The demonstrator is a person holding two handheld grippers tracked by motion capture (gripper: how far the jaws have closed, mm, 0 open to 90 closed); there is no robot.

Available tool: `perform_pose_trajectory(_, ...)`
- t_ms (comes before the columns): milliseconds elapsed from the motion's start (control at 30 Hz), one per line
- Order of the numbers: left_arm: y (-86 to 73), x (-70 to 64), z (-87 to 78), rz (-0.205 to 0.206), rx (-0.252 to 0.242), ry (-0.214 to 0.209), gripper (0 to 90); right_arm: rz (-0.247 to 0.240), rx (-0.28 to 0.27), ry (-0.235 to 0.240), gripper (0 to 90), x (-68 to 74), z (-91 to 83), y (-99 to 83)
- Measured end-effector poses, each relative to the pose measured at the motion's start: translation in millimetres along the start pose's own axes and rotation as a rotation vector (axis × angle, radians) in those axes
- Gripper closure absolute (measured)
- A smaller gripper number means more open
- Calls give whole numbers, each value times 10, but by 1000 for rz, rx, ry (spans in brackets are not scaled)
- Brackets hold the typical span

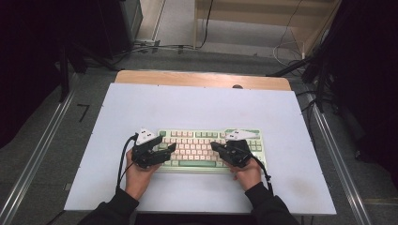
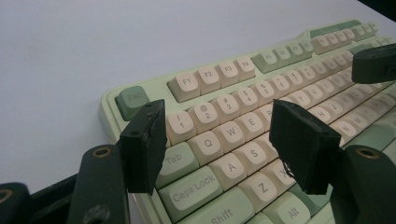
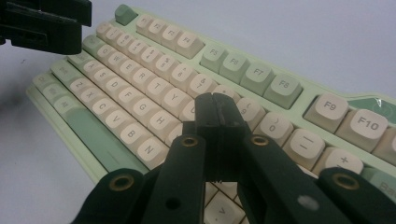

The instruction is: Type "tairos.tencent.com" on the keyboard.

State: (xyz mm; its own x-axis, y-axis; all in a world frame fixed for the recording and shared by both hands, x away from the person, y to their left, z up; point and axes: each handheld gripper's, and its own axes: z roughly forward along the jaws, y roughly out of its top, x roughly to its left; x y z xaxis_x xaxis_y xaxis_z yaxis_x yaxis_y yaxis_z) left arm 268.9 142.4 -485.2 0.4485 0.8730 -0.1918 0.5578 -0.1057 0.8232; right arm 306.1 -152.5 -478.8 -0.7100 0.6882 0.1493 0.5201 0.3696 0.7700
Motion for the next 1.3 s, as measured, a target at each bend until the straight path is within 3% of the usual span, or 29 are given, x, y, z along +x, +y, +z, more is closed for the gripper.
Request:
perform_pose_trajectory(567,0,1,2,-1,1,-1,371,5,46,-17,872,7,168,45)
perform_pose_trajectory(1300,-3,-5,9,3,7,-2,372,-5,59,-20,871,14,186,51)
